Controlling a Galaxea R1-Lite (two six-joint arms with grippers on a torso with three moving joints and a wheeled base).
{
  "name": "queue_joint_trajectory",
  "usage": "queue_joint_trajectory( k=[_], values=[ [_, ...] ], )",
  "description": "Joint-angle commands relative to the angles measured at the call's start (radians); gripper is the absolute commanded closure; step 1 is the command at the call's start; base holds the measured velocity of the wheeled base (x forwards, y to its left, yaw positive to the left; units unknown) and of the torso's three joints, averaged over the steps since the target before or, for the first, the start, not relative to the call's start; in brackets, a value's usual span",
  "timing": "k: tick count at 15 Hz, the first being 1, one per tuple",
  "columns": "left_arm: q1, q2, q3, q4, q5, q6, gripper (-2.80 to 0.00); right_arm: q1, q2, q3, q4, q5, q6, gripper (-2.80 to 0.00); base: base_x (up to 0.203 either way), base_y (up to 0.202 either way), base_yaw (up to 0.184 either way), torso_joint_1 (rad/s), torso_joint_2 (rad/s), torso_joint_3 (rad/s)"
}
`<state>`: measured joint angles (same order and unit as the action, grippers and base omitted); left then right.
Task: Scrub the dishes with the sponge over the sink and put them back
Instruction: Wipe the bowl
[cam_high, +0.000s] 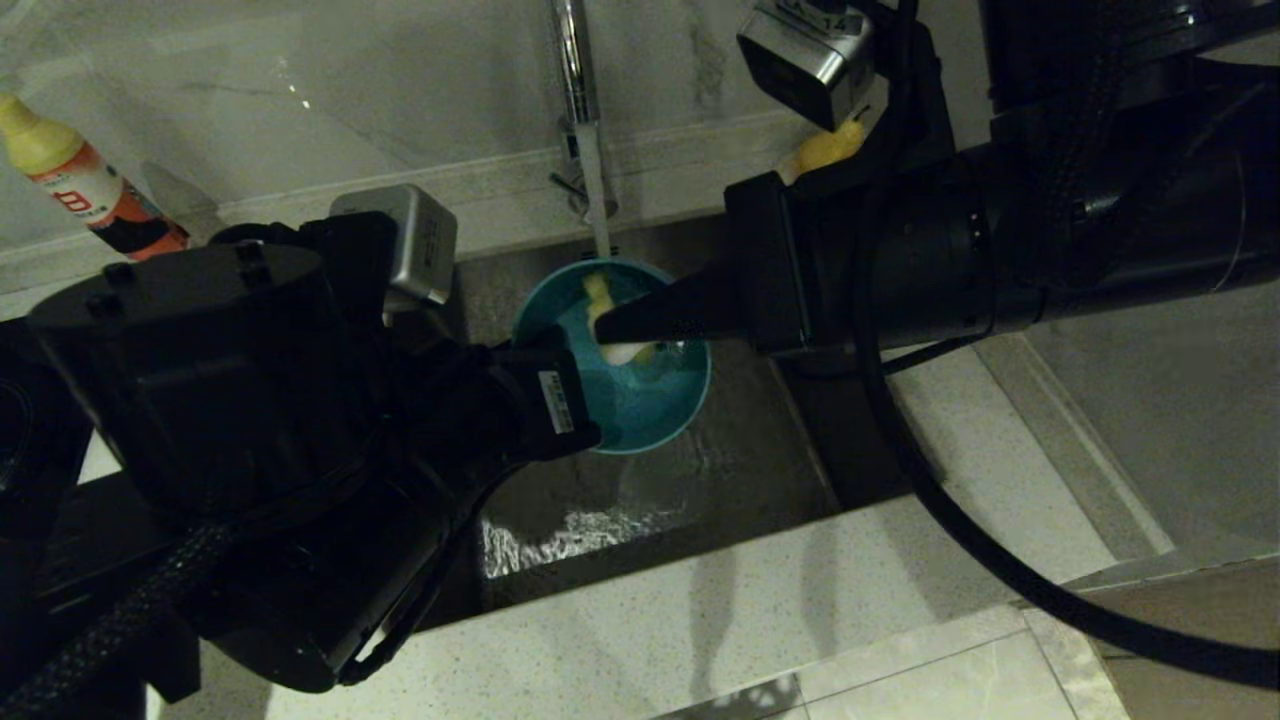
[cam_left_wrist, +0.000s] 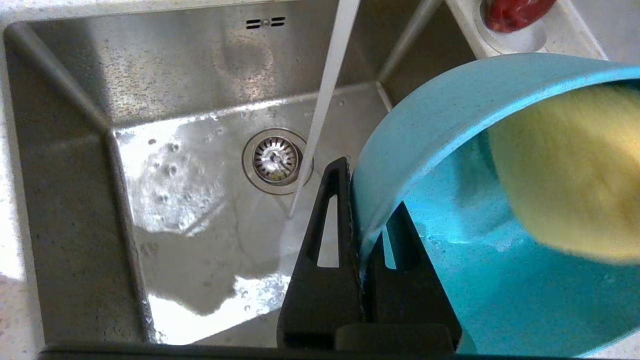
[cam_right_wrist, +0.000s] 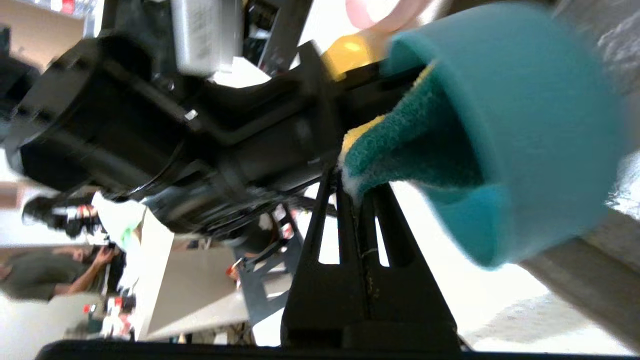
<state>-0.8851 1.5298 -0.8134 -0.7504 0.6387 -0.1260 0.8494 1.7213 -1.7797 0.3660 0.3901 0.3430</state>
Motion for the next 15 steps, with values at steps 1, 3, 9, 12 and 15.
queue_joint_trajectory(
  k=[1, 3, 9, 12, 15],
  values=[
    [0.0, 0.003, 0.0, -0.004, 0.004, -0.003, 0.0, 0.011, 0.007, 0.006, 0.002, 0.003, 0.001, 0.0, 0.0, 0.0, 0.0, 0.0, 0.0, 0.0],
    [0.0, 0.0, 0.003, -0.004, 0.004, -0.004, 0.0, 0.009, 0.003, 0.008, 0.004, 0.003, -0.001, 0.0, 0.0, 0.0, 0.0, 0.0, 0.0, 0.0],
    [0.003, -0.015, 0.004, -0.006, 0.006, -0.007, 0.0, -0.016, -0.052, 0.097, 0.005, 0.001, -0.009, 0.0, 0.0, 0.0, 0.0, 0.0, 0.0, 0.0],
    [0.003, -0.019, 0.011, -0.006, 0.007, -0.008, 0.0, -0.015, -0.064, 0.145, 0.004, 0.001, -0.038, 0.0, 0.0, 0.0, 0.0, 0.0, 0.0, 0.0],
    [0.005, -0.028, 0.011, -0.006, 0.006, -0.007, 0.0, 0.005, -0.052, 0.164, -0.002, 0.001, -0.038, 0.0, 0.0, 0.0, 0.0, 0.0, 0.0, 0.0]
  ],
)
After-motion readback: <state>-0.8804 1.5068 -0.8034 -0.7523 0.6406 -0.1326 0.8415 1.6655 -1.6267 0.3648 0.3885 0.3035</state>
